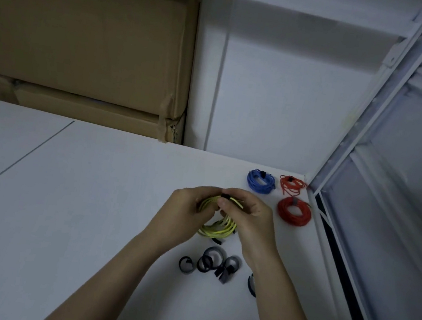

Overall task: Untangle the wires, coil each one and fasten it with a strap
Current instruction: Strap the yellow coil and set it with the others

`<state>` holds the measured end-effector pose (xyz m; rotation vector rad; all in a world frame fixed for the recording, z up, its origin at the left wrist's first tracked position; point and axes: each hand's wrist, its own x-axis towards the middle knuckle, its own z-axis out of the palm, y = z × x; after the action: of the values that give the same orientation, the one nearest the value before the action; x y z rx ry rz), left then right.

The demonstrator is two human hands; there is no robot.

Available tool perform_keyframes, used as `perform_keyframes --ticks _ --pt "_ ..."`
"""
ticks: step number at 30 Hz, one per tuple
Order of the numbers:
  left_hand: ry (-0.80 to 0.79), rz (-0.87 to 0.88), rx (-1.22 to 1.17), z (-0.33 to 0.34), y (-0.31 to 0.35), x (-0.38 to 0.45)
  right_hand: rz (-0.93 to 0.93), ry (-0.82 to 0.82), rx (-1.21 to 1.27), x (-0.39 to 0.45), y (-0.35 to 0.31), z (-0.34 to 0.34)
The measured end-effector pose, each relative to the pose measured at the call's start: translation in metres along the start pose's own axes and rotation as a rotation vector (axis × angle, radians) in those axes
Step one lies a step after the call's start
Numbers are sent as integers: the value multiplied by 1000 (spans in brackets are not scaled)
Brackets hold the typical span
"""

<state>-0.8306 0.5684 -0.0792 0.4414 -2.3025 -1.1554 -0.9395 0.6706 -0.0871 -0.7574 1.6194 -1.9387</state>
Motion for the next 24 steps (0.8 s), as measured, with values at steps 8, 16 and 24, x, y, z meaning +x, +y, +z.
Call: perform_keyframes --ticks 8,16,24 --pt "-14 57 92 15 1 -8 -17 25 -6 -9 7 2" --pt "-160 14 124 6 -6 -6 -45 -190 -270 -5 -4 -16" --pt "-86 72 72 2 -4 -8 -470 -225 -740 3 -12 -16"
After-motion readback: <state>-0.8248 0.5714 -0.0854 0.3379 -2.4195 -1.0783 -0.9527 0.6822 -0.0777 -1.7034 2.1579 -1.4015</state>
